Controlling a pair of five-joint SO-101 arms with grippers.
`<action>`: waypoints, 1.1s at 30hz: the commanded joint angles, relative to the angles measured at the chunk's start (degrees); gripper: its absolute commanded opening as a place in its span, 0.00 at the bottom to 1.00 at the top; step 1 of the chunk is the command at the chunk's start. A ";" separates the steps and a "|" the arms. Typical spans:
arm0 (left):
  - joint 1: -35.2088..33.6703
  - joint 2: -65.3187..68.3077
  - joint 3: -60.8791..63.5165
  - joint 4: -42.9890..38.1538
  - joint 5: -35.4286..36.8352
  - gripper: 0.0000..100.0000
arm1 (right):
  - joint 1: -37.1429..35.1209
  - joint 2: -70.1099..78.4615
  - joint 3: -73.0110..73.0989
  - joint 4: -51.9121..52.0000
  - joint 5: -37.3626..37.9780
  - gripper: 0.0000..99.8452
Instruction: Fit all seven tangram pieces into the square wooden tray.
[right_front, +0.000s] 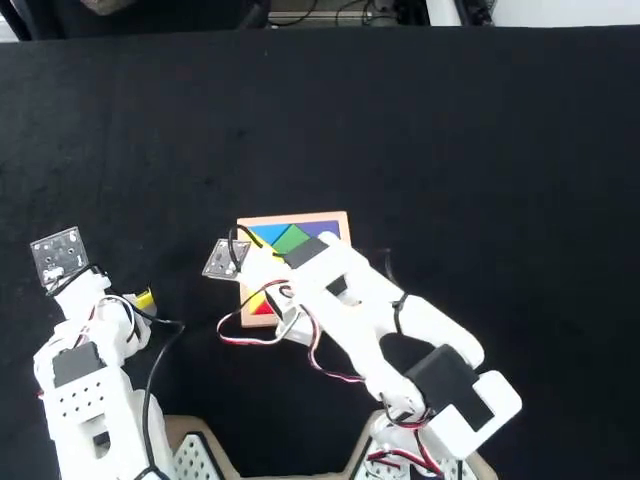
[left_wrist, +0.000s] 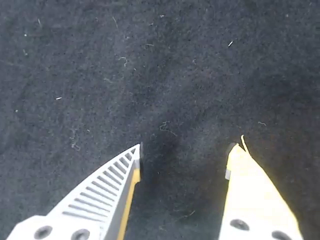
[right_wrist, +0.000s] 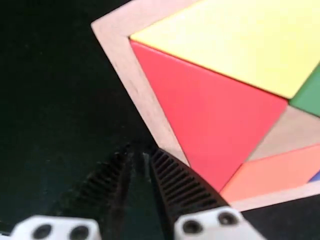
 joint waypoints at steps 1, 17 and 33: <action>0.84 -0.53 -0.92 -0.88 -0.35 0.28 | 0.88 0.04 -3.74 -1.05 0.53 0.01; 6.37 -0.53 -0.92 -1.05 0.00 0.28 | 13.01 -40.13 -20.44 22.86 -7.56 0.01; 18.77 -9.85 -29.76 -0.62 -0.26 0.28 | 49.23 -62.29 -11.65 4.57 -22.51 0.01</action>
